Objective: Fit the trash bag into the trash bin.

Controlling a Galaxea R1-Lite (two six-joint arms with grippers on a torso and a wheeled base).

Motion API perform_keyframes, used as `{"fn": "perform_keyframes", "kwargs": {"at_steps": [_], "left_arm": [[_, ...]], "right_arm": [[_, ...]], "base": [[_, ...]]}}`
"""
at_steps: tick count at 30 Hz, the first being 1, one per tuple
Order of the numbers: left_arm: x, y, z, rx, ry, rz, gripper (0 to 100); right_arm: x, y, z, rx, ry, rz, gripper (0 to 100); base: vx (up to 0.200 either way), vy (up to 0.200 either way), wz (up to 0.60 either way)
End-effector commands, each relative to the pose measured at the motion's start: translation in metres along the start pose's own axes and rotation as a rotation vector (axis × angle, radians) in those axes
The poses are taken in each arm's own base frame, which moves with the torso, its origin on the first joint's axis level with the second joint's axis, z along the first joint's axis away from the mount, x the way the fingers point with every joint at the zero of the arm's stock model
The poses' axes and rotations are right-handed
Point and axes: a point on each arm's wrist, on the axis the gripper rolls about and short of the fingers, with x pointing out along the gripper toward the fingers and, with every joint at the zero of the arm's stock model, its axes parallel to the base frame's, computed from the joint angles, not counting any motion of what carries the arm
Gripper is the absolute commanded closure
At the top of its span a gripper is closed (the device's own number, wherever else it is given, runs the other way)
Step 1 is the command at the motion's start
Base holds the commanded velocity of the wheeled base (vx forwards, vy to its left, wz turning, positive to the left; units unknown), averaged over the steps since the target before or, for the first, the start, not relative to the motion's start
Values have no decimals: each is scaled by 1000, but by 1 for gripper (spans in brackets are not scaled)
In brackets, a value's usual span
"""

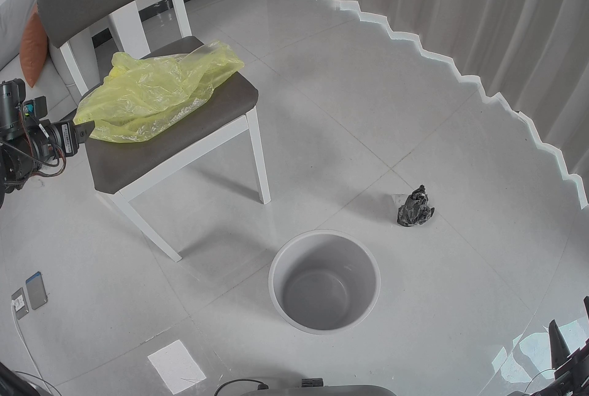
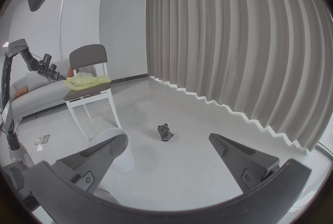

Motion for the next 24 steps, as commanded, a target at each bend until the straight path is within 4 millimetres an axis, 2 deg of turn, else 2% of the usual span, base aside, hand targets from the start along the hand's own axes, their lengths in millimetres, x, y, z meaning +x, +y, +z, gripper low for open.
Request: {"fn": "perform_keyframes", "kwargs": {"at_steps": [1,4,6,20,24], "left_arm": [[8,-3,-9,3,37,-12,0],[9,-3,-10,1,43,-14,0],[20,-3,-14,2,60,-11,0],[39,-2,-1,-12,24,-8,0],[45,0,-2,-14,32,1,0]], "right_arm": [[0,0,-5,0,4,1,0],[0,0,-5,0,4,1,0],[0,0,-5,0,4,1,0],[0,0,-5,1,4,-2,0],[0,0,-5,1,6,-4,0]], "base": [[0,0,0],[0,0,0],[0,0,0],[0,0,0],[0,0,0]]}}
